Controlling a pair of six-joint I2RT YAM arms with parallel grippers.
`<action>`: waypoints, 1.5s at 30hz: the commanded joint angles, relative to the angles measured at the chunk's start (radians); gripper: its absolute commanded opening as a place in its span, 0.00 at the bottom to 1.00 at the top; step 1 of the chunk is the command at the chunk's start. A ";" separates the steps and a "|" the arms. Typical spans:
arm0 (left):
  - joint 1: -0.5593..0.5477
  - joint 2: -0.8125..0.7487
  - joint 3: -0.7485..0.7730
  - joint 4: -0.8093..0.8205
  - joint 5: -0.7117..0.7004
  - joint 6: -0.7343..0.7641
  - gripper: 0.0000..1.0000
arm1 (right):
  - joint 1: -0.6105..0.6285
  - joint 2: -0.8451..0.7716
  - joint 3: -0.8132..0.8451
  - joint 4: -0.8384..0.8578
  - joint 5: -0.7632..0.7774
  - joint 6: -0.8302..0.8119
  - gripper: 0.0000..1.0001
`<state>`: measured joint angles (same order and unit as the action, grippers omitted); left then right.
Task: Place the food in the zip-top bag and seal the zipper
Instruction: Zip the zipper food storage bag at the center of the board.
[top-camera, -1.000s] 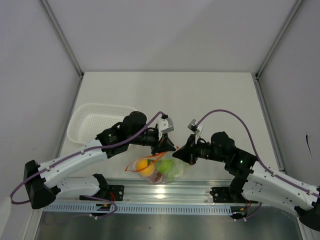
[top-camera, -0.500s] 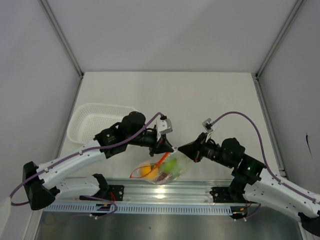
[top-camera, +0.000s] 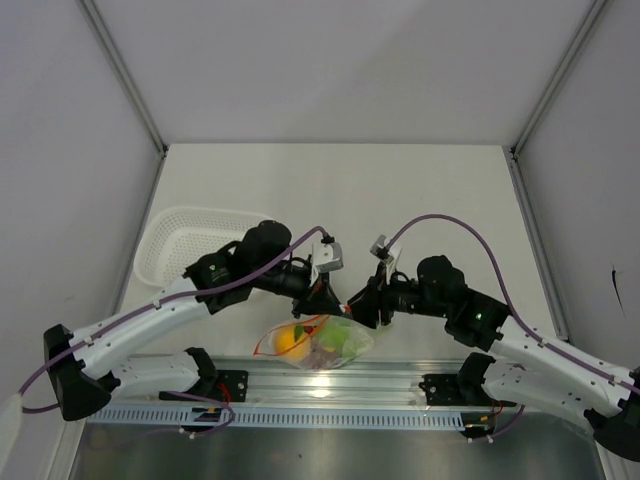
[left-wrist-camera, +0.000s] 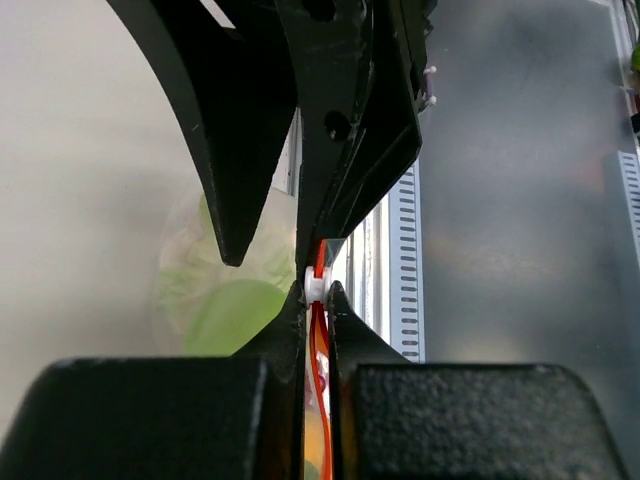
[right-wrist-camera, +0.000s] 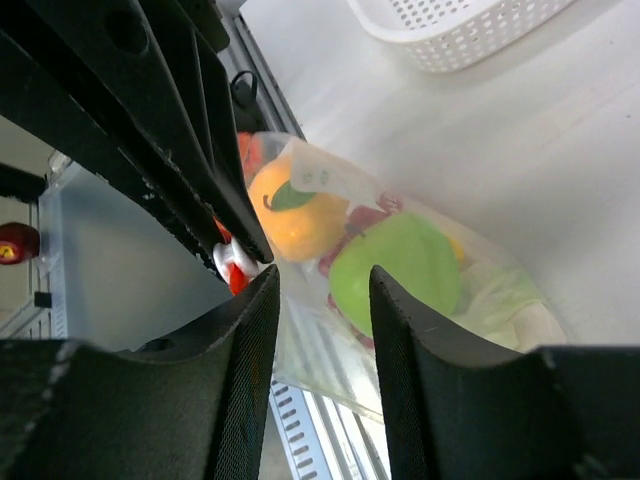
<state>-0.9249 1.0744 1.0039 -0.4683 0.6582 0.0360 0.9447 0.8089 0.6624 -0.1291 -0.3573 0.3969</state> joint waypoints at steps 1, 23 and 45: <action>0.009 0.019 0.059 0.043 0.012 0.034 0.00 | 0.014 -0.025 0.071 -0.033 -0.069 -0.075 0.45; 0.040 0.018 0.024 0.092 0.107 -0.008 0.00 | -0.003 -0.021 0.072 -0.049 -0.144 -0.145 0.32; 0.066 0.005 -0.021 0.091 0.198 -0.002 0.01 | -0.057 0.073 0.019 0.118 -0.241 -0.106 0.00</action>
<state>-0.8680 1.0985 0.9909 -0.3866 0.7986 0.0334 0.9077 0.9264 0.6842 -0.0921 -0.6437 0.2527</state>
